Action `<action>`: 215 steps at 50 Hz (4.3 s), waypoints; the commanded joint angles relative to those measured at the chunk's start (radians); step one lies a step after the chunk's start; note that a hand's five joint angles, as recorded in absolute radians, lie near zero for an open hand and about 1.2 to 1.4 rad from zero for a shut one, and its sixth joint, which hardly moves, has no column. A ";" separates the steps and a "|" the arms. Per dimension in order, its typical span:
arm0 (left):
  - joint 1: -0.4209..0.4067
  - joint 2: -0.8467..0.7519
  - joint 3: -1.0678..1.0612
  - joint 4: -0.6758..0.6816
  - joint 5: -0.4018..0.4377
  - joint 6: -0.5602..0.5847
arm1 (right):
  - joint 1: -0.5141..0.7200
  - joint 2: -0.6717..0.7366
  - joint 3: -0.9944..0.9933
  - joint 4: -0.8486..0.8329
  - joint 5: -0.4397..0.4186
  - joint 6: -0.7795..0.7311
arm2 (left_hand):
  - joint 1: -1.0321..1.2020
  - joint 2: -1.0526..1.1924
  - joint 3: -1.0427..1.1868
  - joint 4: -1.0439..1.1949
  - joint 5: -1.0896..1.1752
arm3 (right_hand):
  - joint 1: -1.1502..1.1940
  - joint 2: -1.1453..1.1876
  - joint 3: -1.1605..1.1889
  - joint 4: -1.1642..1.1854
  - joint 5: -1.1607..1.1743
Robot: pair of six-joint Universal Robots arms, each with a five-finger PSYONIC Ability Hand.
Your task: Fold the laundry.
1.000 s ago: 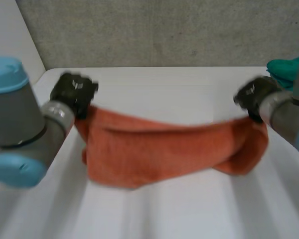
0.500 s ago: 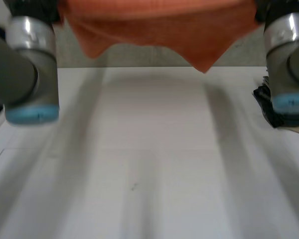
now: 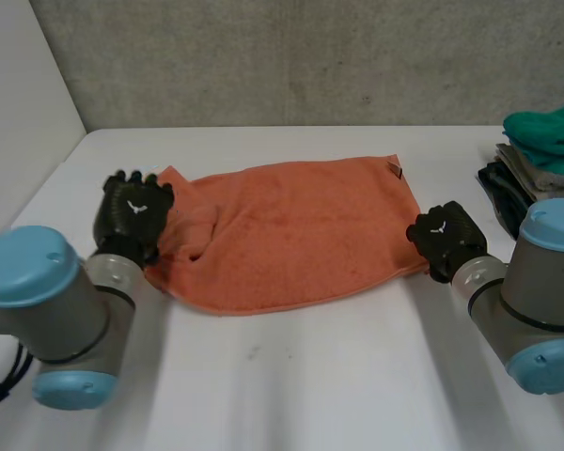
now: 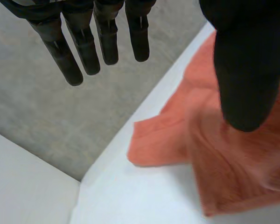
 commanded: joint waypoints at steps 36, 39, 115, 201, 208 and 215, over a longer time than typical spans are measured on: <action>0.350 -0.118 -0.027 -0.169 0.834 -0.006 | -0.052 0.007 -0.002 0.045 0.001 0.002 | 0.117 0.129 0.125 0.138 0.143 | 0.270 0.218 0.206 0.197 0.233; 0.331 -0.129 -0.014 -0.168 0.817 -0.005 | -0.051 0.007 -0.002 0.045 0.001 0.000 | 0.126 0.138 0.134 0.146 0.151 | 0.270 0.218 0.206 0.197 0.233; 0.169 0.386 -0.187 -0.476 0.359 0.026 | 0.018 -0.015 -0.304 0.396 0.261 -0.172 | 0.286 0.298 0.295 0.307 0.312 | 0.270 0.218 0.206 0.197 0.233; 0.147 0.035 0.929 -0.443 0.261 -0.132 | 0.017 -0.048 -0.784 -0.211 0.284 -0.301 | 1.012 1.024 1.020 1.033 1.038 | 0.270 0.218 0.206 0.197 0.233; 0.155 0.120 0.813 -0.374 0.216 -0.140 | 0.034 -0.090 -0.667 -0.225 0.274 -0.295 | 1.012 1.024 1.020 1.033 1.038 | 0.270 0.218 0.206 0.197 0.233; 0.157 0.158 0.491 -0.367 0.225 -0.141 | 0.021 -0.105 -0.423 -0.143 0.271 -0.284 | 1.012 1.024 1.020 1.033 1.038 | 0.270 0.218 0.206 0.197 0.233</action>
